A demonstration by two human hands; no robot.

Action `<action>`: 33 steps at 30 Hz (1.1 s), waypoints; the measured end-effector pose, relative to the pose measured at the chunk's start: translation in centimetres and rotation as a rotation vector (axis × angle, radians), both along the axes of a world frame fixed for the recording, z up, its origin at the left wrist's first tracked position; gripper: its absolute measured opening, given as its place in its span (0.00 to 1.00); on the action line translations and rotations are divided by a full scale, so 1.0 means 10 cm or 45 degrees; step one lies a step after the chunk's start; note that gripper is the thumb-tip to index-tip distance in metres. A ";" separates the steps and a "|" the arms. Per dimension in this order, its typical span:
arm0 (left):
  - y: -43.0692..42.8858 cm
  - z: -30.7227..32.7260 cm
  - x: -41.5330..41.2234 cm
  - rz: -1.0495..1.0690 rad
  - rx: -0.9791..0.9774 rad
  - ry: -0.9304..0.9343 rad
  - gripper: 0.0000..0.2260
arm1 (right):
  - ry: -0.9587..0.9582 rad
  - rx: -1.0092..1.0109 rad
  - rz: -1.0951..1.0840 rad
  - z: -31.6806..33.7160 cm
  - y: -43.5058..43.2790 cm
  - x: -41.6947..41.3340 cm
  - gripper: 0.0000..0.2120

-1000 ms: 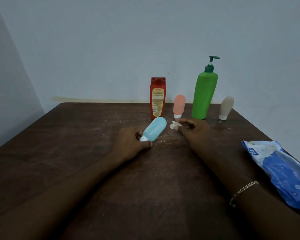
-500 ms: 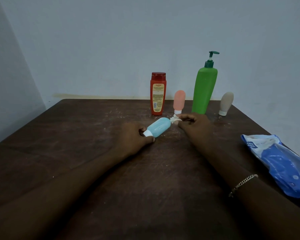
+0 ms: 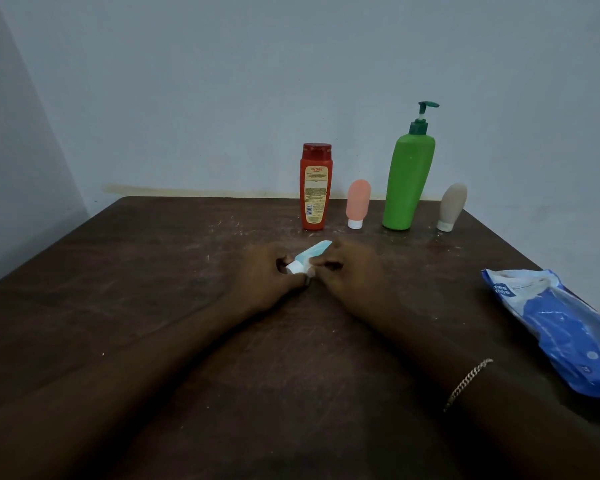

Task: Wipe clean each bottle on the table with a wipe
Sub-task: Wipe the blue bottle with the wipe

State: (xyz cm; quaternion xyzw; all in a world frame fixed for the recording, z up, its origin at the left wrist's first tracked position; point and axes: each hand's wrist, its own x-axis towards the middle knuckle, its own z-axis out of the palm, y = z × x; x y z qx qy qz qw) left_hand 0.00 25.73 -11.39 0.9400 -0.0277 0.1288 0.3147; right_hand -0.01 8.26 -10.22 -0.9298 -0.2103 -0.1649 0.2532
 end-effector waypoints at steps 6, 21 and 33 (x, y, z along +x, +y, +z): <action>0.03 0.00 0.00 -0.038 0.037 0.005 0.15 | 0.145 0.127 -0.200 0.01 -0.22 0.13 0.13; 0.03 -0.01 0.04 -0.048 -0.054 0.031 0.13 | 0.168 0.136 -0.127 0.03 -0.12 0.06 0.14; 0.03 -0.02 0.02 -0.128 -0.041 0.001 0.15 | 0.142 0.213 -0.267 -0.02 -0.23 0.19 0.14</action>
